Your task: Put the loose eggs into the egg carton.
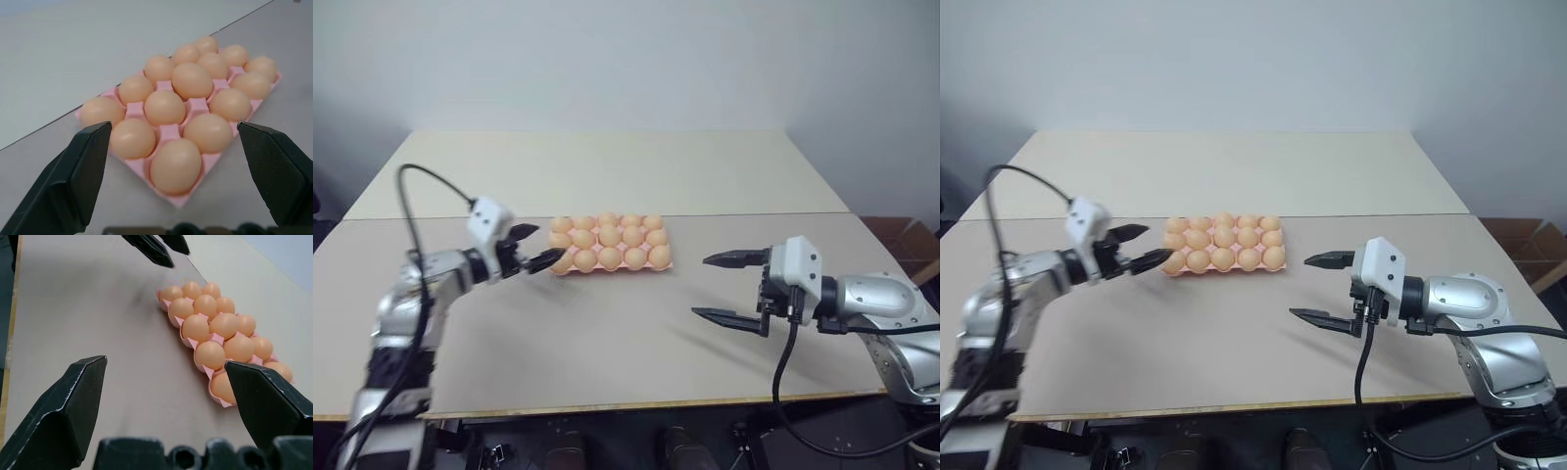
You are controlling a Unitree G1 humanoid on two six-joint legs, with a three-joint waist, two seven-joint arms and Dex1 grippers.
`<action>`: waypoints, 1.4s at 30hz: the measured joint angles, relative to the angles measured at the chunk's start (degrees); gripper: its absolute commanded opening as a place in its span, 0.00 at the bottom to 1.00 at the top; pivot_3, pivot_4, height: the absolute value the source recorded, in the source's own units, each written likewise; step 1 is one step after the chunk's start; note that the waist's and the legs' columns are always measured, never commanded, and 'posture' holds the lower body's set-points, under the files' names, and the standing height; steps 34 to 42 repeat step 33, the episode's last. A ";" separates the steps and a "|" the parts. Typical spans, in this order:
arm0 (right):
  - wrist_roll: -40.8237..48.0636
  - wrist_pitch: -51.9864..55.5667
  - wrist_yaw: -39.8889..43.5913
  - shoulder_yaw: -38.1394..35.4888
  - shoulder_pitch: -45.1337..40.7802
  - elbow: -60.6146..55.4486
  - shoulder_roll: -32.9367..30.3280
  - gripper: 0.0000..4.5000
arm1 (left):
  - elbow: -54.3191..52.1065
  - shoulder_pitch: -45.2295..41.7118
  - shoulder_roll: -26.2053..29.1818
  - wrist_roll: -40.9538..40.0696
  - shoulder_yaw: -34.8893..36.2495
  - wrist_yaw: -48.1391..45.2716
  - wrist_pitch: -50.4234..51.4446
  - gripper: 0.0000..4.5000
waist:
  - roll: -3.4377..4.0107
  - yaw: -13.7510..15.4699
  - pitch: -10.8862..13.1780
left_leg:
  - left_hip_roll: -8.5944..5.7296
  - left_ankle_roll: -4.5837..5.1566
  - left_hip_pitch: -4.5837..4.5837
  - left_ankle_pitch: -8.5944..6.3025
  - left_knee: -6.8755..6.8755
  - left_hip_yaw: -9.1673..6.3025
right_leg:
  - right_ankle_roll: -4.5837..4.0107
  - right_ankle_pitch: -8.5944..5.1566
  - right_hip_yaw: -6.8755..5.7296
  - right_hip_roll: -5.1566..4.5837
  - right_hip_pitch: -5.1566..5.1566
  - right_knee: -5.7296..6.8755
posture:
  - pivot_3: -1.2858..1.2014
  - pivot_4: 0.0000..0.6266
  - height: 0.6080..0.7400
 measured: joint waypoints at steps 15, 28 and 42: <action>-1.42 -0.36 1.80 0.65 -3.56 6.56 0.19 1.00 | -24.77 32.89 6.39 -15.90 26.83 -6.54 8.71 0.99 | 0.01 0.36 0.00 | 0.02 -0.02 0.06 -0.01 -0.02 0.06 | -0.37 -0.23 -0.01 -0.06 -0.04 0.00 | 0.52 0.24 1.00; -1.49 -0.46 3.68 1.22 -5.80 8.20 1.60 1.00 | -28.73 34.73 6.63 -20.30 29.67 -2.20 11.33 0.99 | 0.01 0.56 0.00 | 0.02 -0.02 0.02 -0.01 -0.04 0.09 | -0.38 -0.24 0.02 -0.05 -0.08 -0.02 | 0.52 0.24 1.00; -1.50 -0.49 4.46 1.23 -5.86 8.24 1.60 1.00 | -28.90 35.78 6.63 -21.84 30.29 -1.62 11.94 0.99 | 0.01 0.56 0.00 | 0.03 -0.02 0.03 -0.01 -0.04 0.09 | -0.39 -0.24 0.02 -0.04 -0.09 -0.01 | 0.52 0.24 1.00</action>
